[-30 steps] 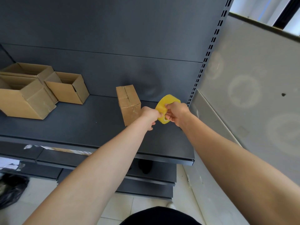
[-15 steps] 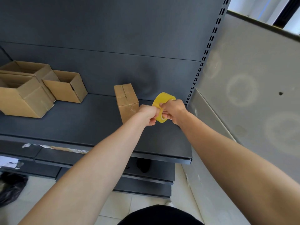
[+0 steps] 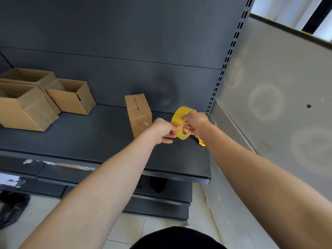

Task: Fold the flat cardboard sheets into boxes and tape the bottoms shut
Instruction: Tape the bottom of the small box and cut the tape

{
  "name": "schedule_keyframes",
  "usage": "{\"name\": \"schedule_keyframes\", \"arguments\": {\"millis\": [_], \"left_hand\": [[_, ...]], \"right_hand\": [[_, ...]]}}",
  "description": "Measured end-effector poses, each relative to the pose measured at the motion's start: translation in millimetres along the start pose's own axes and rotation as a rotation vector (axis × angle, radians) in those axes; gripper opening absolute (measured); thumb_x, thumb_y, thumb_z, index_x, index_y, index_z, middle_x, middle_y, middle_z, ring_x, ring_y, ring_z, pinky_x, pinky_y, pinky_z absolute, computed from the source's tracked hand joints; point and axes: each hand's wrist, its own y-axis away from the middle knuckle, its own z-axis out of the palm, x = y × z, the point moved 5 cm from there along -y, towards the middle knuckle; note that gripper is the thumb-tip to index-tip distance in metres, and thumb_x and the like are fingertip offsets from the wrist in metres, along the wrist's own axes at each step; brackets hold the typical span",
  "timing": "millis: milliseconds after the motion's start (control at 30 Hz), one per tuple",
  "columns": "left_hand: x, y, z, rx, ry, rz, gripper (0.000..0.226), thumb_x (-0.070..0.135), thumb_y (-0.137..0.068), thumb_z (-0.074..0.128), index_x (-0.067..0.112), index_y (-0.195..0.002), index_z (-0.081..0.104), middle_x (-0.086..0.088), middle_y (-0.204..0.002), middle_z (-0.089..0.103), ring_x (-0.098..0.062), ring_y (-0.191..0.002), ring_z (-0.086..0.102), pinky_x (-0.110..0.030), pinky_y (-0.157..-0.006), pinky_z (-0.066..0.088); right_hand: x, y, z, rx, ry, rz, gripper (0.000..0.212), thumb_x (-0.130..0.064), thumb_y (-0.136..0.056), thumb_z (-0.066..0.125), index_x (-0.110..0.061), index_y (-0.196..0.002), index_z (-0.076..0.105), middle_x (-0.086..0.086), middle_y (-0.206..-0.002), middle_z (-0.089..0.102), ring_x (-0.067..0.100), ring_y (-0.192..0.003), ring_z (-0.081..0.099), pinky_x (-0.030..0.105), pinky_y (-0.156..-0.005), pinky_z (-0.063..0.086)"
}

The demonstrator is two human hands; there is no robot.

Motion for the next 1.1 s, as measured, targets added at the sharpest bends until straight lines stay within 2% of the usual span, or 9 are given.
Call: {"name": "schedule_keyframes", "arguments": {"millis": [200,367,567,633,733,867,933,1033,1100], "left_hand": [[3,-4,2,-0.021,0.052,0.001,0.005,0.002,-0.081,0.064,0.004,-0.078,0.061,-0.009,-0.073,0.059,-0.02,-0.068,0.059,-0.04,-0.073,0.058],[-6,-1,1,-0.096,0.093,-0.04,0.009,-0.002,-0.08,0.058,0.003,-0.072,0.059,-0.01,-0.072,0.057,-0.021,-0.067,0.058,-0.042,-0.074,0.057],[-25,3,7,-0.129,0.307,-0.125,0.007,-0.004,-0.085,0.053,0.003,-0.084,0.055,-0.013,-0.081,0.061,-0.022,-0.072,0.061,-0.043,-0.067,0.057],[-22,-1,5,-0.014,0.214,-0.066,0.012,-0.007,-0.085,0.053,0.003,-0.091,0.053,-0.012,-0.084,0.057,-0.021,-0.072,0.059,-0.038,-0.065,0.058],[-13,-4,0,0.149,-0.048,0.222,0.021,-0.013,-0.085,0.05,0.006,-0.091,0.059,-0.009,-0.089,0.054,-0.021,-0.08,0.056,-0.034,-0.072,0.058],[-16,1,2,0.151,-0.334,0.553,0.028,-0.008,-0.09,0.05,0.006,-0.105,0.069,-0.001,-0.093,0.054,-0.016,-0.087,0.053,-0.025,-0.083,0.047],[-21,2,5,0.096,-0.407,0.605,0.027,0.001,-0.094,0.051,0.008,-0.114,0.067,0.002,-0.096,0.055,-0.015,-0.092,0.054,-0.025,-0.086,0.044],[-25,-1,7,-0.01,-0.495,0.582,0.028,0.019,-0.098,0.05,0.012,-0.121,0.064,0.006,-0.1,0.055,-0.014,-0.099,0.055,-0.027,-0.091,0.043],[-32,-6,3,-0.089,-0.583,0.498,0.033,0.036,-0.097,0.047,0.012,-0.106,0.068,0.009,-0.095,0.052,-0.013,-0.094,0.053,-0.03,-0.087,0.042]], "right_hand": [[-2,-8,-5,0.078,0.021,-0.019,0.012,-0.009,-0.087,0.06,-0.001,-0.095,0.062,0.013,-0.079,0.058,0.024,-0.068,0.055,0.03,-0.064,0.049],[-3,-12,-23,0.166,-0.012,0.057,0.013,-0.011,-0.088,0.052,-0.007,-0.076,0.052,0.009,-0.064,0.05,0.02,-0.054,0.048,0.026,-0.05,0.042],[2,-17,-34,0.172,-0.155,0.09,0.008,-0.012,-0.091,0.052,-0.004,-0.089,0.053,0.008,-0.068,0.051,0.019,-0.059,0.051,0.026,-0.046,0.042],[4,-15,-28,0.164,-0.151,0.084,0.011,-0.013,-0.092,0.054,-0.002,-0.092,0.054,0.009,-0.07,0.054,0.019,-0.06,0.055,0.026,-0.045,0.044],[10,-15,-25,0.172,-0.235,0.122,0.007,-0.012,-0.092,0.055,-0.005,-0.09,0.053,0.009,-0.069,0.055,0.018,-0.059,0.056,0.024,-0.038,0.045],[13,-21,-27,0.187,-0.315,0.166,0.006,-0.012,-0.092,0.056,-0.008,-0.095,0.053,0.006,-0.068,0.051,0.015,-0.057,0.052,0.021,-0.034,0.048],[18,-24,-29,0.2,-0.345,0.197,0.006,-0.013,-0.092,0.057,-0.009,-0.091,0.053,0.004,-0.068,0.051,0.014,-0.057,0.052,0.024,-0.041,0.051],[18,-28,-25,0.121,-0.303,0.113,0.003,-0.012,-0.095,0.05,-0.012,-0.096,0.047,0.002,-0.077,0.05,0.013,-0.062,0.053,0.018,-0.037,0.048],[21,-28,-29,0.201,-0.338,0.138,0.009,-0.015,-0.091,0.056,-0.011,-0.097,0.051,0.004,-0.073,0.052,0.015,-0.057,0.054,0.019,-0.035,0.048]]}}
